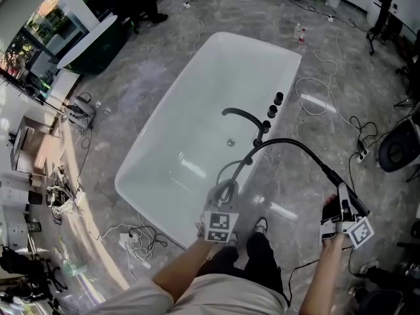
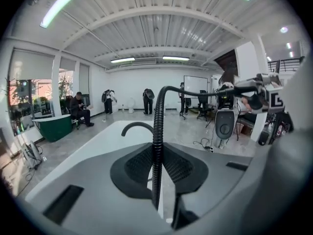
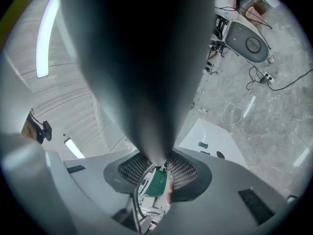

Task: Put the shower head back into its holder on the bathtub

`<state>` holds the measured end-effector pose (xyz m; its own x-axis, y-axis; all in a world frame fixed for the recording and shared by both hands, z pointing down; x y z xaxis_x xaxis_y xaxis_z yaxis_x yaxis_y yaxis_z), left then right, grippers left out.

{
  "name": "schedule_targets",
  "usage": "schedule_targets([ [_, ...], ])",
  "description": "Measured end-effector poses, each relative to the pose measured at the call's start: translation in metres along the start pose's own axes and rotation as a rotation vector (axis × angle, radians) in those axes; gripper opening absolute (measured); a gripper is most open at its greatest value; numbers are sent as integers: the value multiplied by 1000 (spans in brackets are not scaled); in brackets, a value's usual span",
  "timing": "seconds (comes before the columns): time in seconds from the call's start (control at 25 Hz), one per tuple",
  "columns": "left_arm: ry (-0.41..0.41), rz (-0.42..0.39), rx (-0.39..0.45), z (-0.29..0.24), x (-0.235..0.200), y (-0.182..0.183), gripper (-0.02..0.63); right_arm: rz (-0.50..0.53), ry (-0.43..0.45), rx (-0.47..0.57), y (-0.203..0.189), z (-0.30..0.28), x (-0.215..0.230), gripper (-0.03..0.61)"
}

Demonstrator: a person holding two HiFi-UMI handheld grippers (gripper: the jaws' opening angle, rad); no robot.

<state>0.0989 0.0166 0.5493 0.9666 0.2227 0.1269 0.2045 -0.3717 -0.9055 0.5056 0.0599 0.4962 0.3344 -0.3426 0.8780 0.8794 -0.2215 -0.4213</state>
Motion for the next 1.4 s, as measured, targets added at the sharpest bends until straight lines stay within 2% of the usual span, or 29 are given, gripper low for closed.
schedule_targets([
  [0.2,-24,32,121,7,0,56,60,-30,-22,35,0,15,6,143],
  [0.48,-107,79,267,21,13,122,60,-40,-37,46,2,25,4,141],
  [0.76,-164,52,425,21,24,189,60,-32,3,55,13,18,-7,141],
  [1.0,-147,13,526,6,27,238,60,-20,30,76,30,12,-10,143],
  [1.2,-107,11,599,-8,34,273,60,-25,79,86,45,-3,-14,143],
  [1.4,-104,3,654,-19,48,302,60,-28,100,87,58,-10,-13,143],
])
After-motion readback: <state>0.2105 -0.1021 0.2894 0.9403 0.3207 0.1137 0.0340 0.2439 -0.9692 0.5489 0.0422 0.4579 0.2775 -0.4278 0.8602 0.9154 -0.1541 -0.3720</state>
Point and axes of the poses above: the fingertips, and each gripper's own axes: z backward along the fingers, x to its right, y out of its top, the point moved 10 cm from there along z, backward along the fingers, and after that the axes turned 15 degrees about y, right-handed, at the moved point
